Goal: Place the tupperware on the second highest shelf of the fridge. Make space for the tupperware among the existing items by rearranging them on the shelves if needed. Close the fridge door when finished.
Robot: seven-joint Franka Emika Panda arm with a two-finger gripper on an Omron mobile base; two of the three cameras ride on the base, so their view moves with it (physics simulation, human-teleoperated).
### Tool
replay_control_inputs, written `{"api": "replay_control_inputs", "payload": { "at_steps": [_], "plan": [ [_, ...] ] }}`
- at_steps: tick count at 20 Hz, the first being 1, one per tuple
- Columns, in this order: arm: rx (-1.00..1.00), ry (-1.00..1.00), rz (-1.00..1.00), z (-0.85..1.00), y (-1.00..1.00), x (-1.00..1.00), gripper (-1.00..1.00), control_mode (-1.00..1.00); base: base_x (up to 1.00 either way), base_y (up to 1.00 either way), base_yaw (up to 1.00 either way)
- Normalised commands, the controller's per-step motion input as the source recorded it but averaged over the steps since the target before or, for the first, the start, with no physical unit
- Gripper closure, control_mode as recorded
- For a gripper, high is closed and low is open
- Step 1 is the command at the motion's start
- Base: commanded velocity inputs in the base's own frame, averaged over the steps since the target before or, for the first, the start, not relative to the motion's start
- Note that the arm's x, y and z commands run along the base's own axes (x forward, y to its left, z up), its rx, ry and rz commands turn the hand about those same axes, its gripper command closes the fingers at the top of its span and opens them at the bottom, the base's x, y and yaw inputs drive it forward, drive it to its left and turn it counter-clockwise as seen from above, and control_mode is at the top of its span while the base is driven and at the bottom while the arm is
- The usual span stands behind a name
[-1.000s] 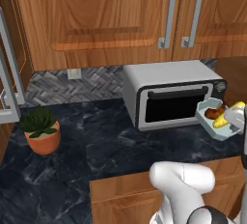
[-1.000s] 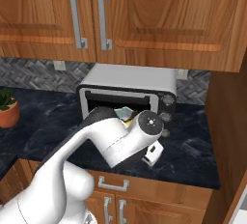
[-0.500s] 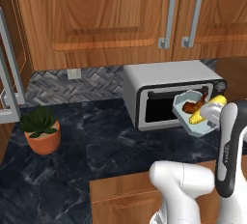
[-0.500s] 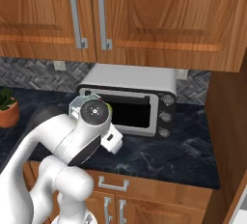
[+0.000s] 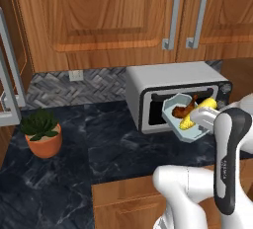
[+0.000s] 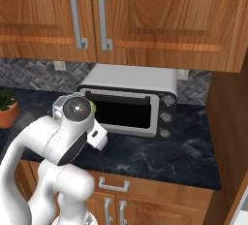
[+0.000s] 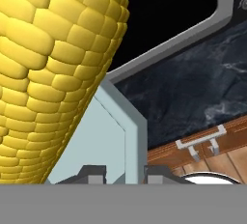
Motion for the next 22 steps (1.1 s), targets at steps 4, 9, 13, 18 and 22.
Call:
{"api": "replay_control_inputs", "payload": {
  "at_steps": [4, 9, 13, 18, 22],
  "plan": [
    [0.0, 0.01, 0.0, 0.0, 0.06, 0.03, 1.0, -1.0, 0.0, 0.0, 0.0],
    [0.0, 0.0, 0.0, 0.0, 0.0, -0.01, 1.0, 1.0, -0.22, 0.0, 0.0],
    [0.0, 0.0, 0.0, 0.0, 0.0, 0.0, 1.0, 1.0, -0.62, -0.12, 0.0],
    [0.0, 0.0, 0.0, 0.0, 0.0, 0.0, 1.0, 1.0, -0.49, -0.5, -0.12],
    [0.0, 0.0, 0.0, 0.0, 0.0, 0.0, 1.0, 1.0, -0.44, -0.69, -0.4]
  ]
}}
